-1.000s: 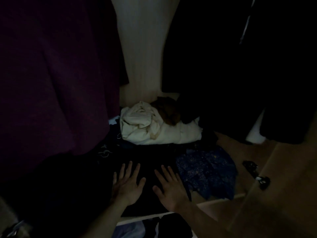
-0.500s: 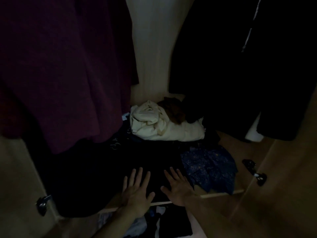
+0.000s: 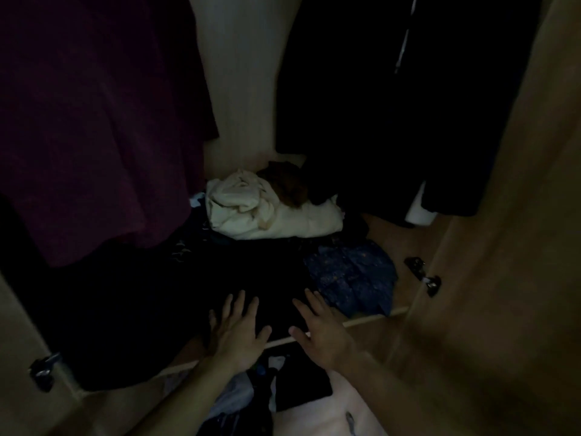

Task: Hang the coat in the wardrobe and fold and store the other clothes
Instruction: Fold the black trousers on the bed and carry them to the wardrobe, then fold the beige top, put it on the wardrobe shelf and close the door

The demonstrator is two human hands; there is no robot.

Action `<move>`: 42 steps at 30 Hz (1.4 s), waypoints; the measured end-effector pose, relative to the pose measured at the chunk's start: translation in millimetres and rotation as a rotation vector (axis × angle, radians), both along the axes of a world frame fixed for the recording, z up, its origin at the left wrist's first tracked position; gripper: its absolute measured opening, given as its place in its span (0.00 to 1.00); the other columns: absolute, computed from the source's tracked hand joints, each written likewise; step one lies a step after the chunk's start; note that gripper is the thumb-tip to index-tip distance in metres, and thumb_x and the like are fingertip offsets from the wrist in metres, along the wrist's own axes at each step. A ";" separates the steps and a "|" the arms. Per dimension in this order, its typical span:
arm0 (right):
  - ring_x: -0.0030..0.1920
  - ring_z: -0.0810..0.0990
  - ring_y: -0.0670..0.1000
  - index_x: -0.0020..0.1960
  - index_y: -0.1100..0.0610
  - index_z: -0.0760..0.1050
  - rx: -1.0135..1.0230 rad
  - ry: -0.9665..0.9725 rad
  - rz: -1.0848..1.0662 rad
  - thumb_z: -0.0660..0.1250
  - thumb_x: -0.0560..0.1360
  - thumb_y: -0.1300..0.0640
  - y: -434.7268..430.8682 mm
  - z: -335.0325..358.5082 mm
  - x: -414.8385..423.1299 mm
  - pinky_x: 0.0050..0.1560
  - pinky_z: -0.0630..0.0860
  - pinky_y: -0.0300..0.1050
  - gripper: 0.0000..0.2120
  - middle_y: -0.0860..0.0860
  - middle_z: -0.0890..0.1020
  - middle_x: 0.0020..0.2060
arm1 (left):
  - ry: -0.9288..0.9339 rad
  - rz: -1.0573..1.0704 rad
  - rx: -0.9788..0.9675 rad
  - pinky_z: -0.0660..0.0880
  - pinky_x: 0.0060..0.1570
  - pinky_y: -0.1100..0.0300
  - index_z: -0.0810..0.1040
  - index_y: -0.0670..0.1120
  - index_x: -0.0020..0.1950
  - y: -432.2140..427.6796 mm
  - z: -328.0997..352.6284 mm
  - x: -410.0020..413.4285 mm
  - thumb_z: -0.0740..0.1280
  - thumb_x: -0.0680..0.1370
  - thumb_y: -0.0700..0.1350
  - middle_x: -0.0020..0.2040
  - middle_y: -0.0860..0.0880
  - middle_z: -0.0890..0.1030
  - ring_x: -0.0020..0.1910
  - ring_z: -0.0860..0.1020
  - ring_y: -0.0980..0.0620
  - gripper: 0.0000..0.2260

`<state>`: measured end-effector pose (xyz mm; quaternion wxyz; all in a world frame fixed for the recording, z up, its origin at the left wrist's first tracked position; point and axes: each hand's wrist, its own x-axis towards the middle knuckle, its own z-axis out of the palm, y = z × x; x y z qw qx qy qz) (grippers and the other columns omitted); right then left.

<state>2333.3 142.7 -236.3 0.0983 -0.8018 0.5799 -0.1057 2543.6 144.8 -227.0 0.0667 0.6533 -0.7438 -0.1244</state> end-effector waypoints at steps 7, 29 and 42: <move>0.74 0.63 0.57 0.71 0.58 0.71 -0.183 -0.043 -0.108 0.45 0.81 0.36 70.8 -10.6 -49.8 0.68 0.71 0.55 0.33 0.61 0.69 0.73 | 0.075 -0.272 -0.152 0.44 0.73 0.33 0.62 0.54 0.78 37.9 -33.9 -65.9 0.42 0.71 0.70 0.81 0.46 0.52 0.79 0.49 0.43 0.40; 0.79 0.52 0.59 0.77 0.51 0.58 -0.077 -0.030 -0.738 0.60 0.78 0.48 413.6 -3.9 -294.3 0.75 0.58 0.57 0.29 0.54 0.55 0.79 | 0.027 -0.767 -0.026 0.51 0.75 0.41 0.53 0.62 0.78 313.5 -26.1 -350.3 0.49 0.77 0.70 0.81 0.53 0.50 0.79 0.48 0.51 0.31; 0.78 0.55 0.59 0.77 0.49 0.57 0.063 -0.034 -1.179 0.52 0.76 0.40 578.2 -21.6 -391.7 0.75 0.59 0.59 0.32 0.54 0.58 0.78 | 0.058 -1.168 0.037 0.51 0.75 0.42 0.50 0.63 0.79 396.3 -43.5 -509.5 0.35 0.64 0.79 0.82 0.49 0.47 0.80 0.48 0.47 0.46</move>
